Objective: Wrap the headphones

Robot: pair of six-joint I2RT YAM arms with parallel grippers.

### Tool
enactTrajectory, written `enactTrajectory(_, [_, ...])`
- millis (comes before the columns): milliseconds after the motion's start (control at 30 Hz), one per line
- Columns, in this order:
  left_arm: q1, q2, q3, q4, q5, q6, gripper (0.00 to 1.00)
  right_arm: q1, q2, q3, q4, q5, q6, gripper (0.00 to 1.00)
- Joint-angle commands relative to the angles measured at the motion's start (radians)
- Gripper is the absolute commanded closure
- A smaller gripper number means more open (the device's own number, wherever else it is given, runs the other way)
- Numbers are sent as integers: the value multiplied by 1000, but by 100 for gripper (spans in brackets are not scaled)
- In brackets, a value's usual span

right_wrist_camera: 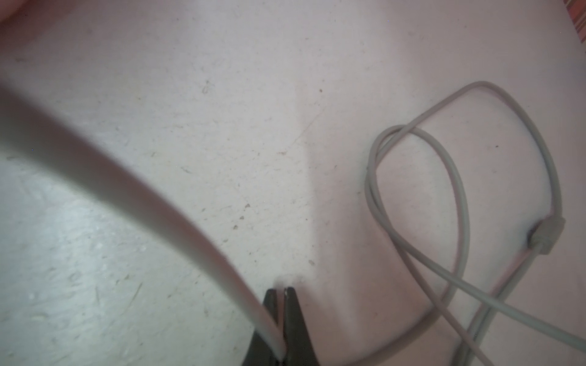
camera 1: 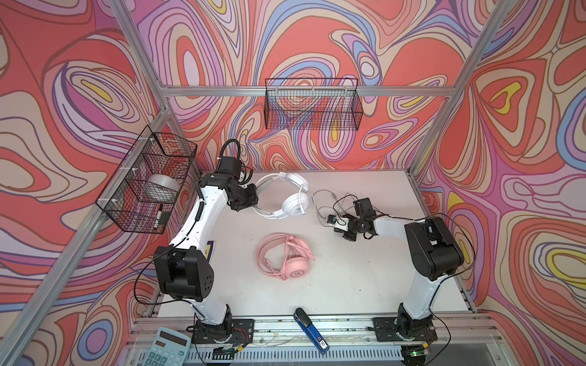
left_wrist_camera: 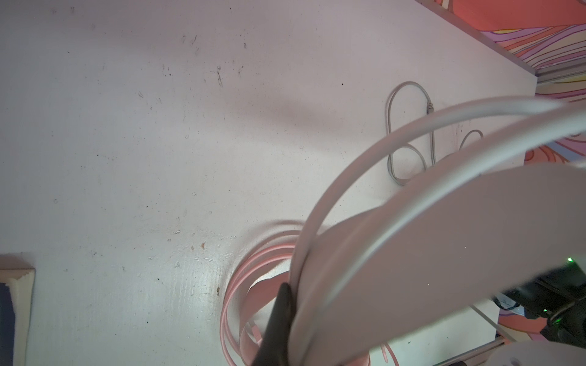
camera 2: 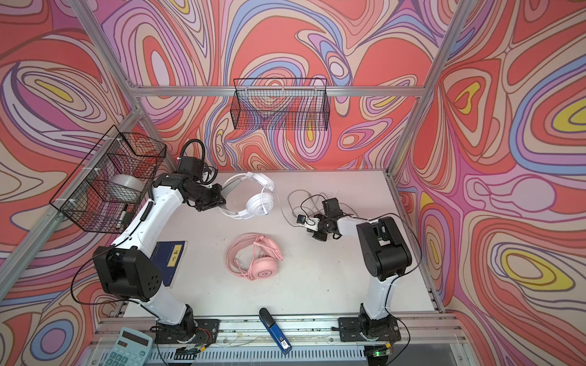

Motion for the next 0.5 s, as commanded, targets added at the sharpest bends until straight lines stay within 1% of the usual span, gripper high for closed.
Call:
enactTrajectory(0, [-8,4,11,4,7,-26,100,3,-62,-17,-66,-23,39,100])
enactTrajectory(67, [-12,5,11,1,-18,-34,100,14,-120,-31,-99,-39,61,100])
enactTrajectory(100, [-13,5,8,-1,-30,-38,100,29,-150,-45,-107,-29,68,100])
enactTrajectory(167, [-15,10,6,-4,-44,-47,100,69,-207,-74,-128,24,69,100])
enactTrajectory(267, [-21,12,3,-8,-68,-59,100,124,-290,-88,-203,91,86,100])
enactTrajectory(467, [-24,11,-2,-6,-106,-83,100,203,-442,-74,-366,150,142,100])
